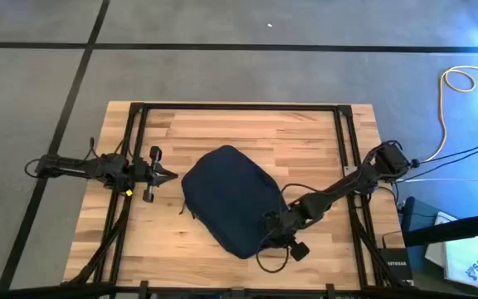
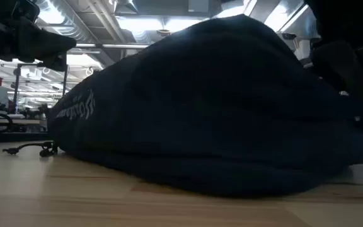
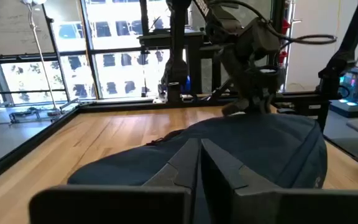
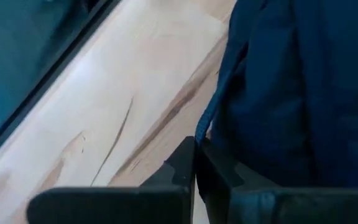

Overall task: Unpack backpack
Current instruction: Open the blue backpack

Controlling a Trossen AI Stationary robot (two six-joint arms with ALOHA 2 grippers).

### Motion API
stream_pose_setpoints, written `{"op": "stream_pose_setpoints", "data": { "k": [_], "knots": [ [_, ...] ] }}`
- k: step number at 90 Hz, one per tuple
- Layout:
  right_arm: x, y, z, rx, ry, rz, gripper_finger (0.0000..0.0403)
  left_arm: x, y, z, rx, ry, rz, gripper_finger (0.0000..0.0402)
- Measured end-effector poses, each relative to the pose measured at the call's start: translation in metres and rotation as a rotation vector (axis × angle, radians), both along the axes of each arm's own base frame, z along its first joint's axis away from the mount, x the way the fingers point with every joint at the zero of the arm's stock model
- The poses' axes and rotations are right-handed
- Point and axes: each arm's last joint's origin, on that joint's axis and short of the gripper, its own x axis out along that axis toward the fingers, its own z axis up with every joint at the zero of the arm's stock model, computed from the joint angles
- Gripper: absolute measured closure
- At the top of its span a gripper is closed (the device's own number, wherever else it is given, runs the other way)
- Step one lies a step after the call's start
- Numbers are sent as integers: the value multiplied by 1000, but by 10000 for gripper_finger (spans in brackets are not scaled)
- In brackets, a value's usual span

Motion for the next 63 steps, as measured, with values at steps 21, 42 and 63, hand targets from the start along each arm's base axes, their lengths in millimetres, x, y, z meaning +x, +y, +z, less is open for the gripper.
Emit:
{"op": "stream_pose_setpoints", "data": {
  "k": [21, 42, 63],
  "knots": [
    [-4, -4, 26, -37, -133, 0, 403, 0, 0, 0, 0, 0, 0, 399],
    [-6, -12, 41, -217, -292, -19, 403, 0, 0, 0, 0, 0, 0, 399],
    [-8, -15, 40, -401, -339, -64, 403, 0, 0, 0, 2, 0, 1, 399]
  ]
}}
